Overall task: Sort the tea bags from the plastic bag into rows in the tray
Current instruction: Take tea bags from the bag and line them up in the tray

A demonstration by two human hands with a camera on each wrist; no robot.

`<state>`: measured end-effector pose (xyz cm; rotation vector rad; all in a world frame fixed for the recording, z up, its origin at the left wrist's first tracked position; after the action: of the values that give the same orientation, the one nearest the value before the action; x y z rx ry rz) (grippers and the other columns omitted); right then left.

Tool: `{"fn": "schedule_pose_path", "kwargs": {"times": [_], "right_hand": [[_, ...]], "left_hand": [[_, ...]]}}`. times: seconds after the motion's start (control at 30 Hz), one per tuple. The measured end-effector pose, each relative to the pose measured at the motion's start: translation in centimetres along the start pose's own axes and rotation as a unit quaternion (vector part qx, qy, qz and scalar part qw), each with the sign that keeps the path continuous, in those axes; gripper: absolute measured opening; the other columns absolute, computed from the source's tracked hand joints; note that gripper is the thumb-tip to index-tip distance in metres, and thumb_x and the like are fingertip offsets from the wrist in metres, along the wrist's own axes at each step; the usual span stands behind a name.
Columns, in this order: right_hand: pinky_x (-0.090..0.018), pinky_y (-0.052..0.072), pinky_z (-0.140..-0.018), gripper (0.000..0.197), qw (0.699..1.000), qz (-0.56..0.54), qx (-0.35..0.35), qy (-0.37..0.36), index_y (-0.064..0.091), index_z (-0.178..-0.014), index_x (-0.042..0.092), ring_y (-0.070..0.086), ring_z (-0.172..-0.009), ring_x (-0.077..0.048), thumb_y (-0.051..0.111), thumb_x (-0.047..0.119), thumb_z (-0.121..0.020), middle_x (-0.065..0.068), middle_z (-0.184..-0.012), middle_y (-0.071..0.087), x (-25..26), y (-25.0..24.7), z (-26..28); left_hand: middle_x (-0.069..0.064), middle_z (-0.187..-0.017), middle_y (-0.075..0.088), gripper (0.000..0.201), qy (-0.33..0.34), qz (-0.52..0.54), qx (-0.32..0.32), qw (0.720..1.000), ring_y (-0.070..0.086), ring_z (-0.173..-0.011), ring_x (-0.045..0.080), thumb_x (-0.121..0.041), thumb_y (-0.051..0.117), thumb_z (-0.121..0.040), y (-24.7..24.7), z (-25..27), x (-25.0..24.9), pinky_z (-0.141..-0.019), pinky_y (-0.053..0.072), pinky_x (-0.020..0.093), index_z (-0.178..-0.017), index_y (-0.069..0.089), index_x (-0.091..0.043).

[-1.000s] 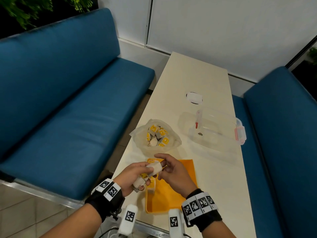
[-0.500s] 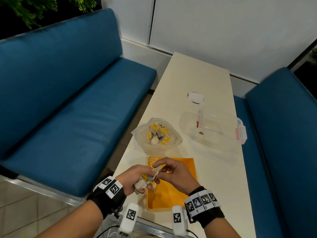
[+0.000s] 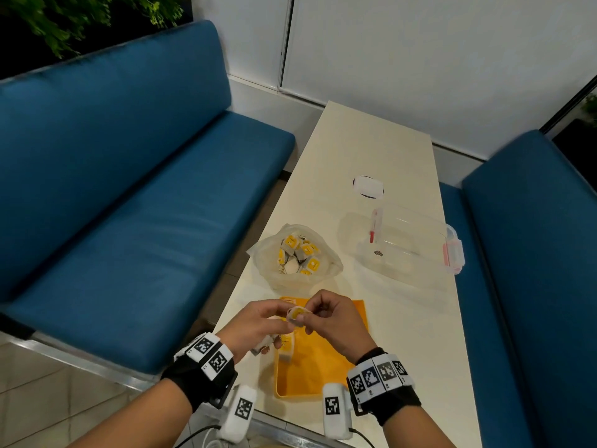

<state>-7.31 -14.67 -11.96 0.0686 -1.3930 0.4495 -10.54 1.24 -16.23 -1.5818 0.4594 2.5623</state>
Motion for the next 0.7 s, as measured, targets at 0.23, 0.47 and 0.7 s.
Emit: {"fn": "schedule_pose_path", "kwargs": {"times": [0.23, 0.47, 0.7], "right_hand": [[-0.015, 0.043, -0.049, 0.009, 0.999, -0.009, -0.013, 0.037, 0.069, -0.091, -0.005, 0.060, -0.054, -0.012, 0.073, -0.001, -0.084, -0.005, -0.063, 0.066, -0.9, -0.1, -0.4], [-0.020, 0.041, -0.048, 0.004, 0.995, 0.050, -0.037, 0.078, 0.069, -0.086, 0.005, 0.061, -0.053, -0.013, 0.072, 0.007, -0.087, -0.011, -0.064, 0.069, -3.1, -1.6, -0.8], [-0.030, 0.050, -0.049, 0.010, 0.973, 0.101, 0.072, 0.194, 0.061, -0.086, 0.008, 0.065, -0.051, -0.018, 0.070, 0.003, -0.087, -0.012, -0.063, 0.069, -8.5, 0.3, 0.5]], "left_hand": [[-0.006, -0.057, 0.064, 0.002, 0.034, -0.090, -0.077, 0.992, 0.055, -0.050, 0.008, -0.014, 0.077, -0.088, 0.0, -0.4, -0.6, -0.044, 0.037, 0.024, -0.088, 0.076, -0.012], [0.011, -0.087, 0.069, 0.016, 0.016, -0.100, -0.104, 0.989, 0.060, -0.057, 0.016, -0.024, 0.081, -0.086, -1.3, -1.0, 0.8, -0.042, 0.037, 0.024, -0.100, 0.075, -0.019], [0.008, -0.083, 0.072, 0.033, -0.011, -0.187, -0.106, 0.977, 0.061, -0.055, 0.012, -0.019, 0.085, -0.080, -2.1, -1.5, 3.0, -0.045, 0.043, 0.023, -0.108, 0.070, -0.029]]}}
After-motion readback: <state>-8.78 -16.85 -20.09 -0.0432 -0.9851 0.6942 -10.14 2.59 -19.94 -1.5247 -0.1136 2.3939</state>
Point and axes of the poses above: each hand's wrist, its own z-axis away from the middle knuckle, its own y-axis out of the palm, x = y × z, the point moved 6 cm from there along -z, towards the middle knuckle
